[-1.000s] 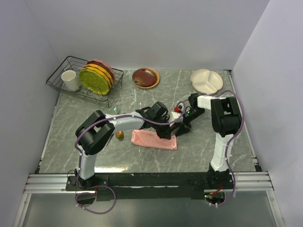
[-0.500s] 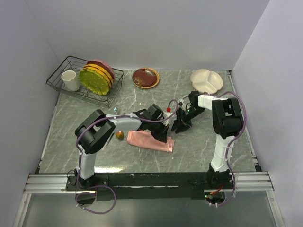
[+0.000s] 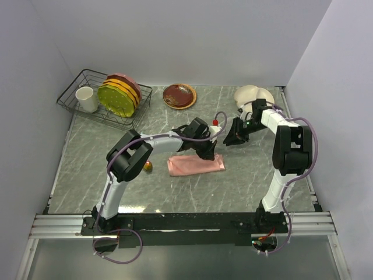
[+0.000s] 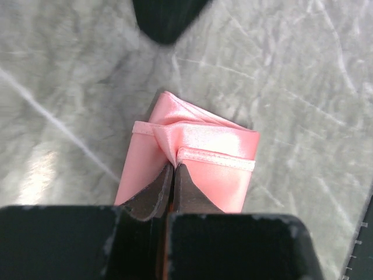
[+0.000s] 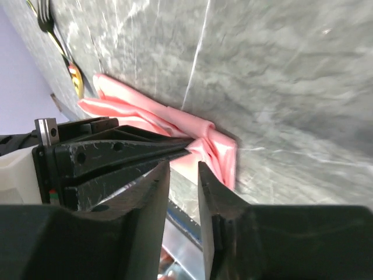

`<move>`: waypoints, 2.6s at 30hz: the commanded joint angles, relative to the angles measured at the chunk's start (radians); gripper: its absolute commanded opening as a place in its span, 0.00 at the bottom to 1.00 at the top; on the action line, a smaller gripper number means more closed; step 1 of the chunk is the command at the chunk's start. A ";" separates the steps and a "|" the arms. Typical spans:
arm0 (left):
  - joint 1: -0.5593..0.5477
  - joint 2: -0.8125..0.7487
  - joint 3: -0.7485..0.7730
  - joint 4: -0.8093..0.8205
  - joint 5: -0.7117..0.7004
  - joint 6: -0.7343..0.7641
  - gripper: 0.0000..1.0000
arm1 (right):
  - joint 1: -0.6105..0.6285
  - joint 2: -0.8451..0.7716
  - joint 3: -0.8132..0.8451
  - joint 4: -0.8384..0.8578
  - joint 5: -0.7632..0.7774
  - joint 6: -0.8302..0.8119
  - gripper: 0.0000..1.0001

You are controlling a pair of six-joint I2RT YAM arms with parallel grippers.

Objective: Fold the napkin into a case and place the utensils inside
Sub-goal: Stuff the top corner of the smaller-rectangle-folded napkin into the folded napkin.

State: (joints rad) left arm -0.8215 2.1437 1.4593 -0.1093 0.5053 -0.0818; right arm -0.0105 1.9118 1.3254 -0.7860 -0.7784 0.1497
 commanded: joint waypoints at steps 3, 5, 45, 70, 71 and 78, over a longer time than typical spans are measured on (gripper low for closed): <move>-0.043 -0.157 -0.144 0.132 -0.086 0.128 0.01 | -0.005 -0.025 -0.052 0.045 -0.033 0.073 0.26; -0.062 -0.192 -0.177 0.163 -0.117 0.164 0.01 | 0.001 -0.022 -0.071 0.065 -0.030 0.093 0.24; -0.242 -0.367 -0.410 0.282 -0.386 0.401 0.01 | 0.190 0.095 -0.178 0.019 0.186 0.008 0.18; -0.107 -0.298 -0.375 0.112 -0.220 -0.156 0.01 | 0.192 0.113 -0.072 0.051 0.315 -0.050 0.15; -0.102 -0.297 -0.373 0.112 -0.206 -0.160 0.01 | 0.192 0.110 -0.072 0.054 0.312 -0.058 0.15; -0.053 -0.231 -0.321 0.074 -0.113 -0.217 0.01 | 0.207 0.069 -0.068 0.073 0.283 -0.099 0.17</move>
State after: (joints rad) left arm -0.8940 1.8771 1.0889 -0.0059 0.3126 -0.2508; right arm 0.1883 2.0094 1.2438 -0.8444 -0.6327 0.1253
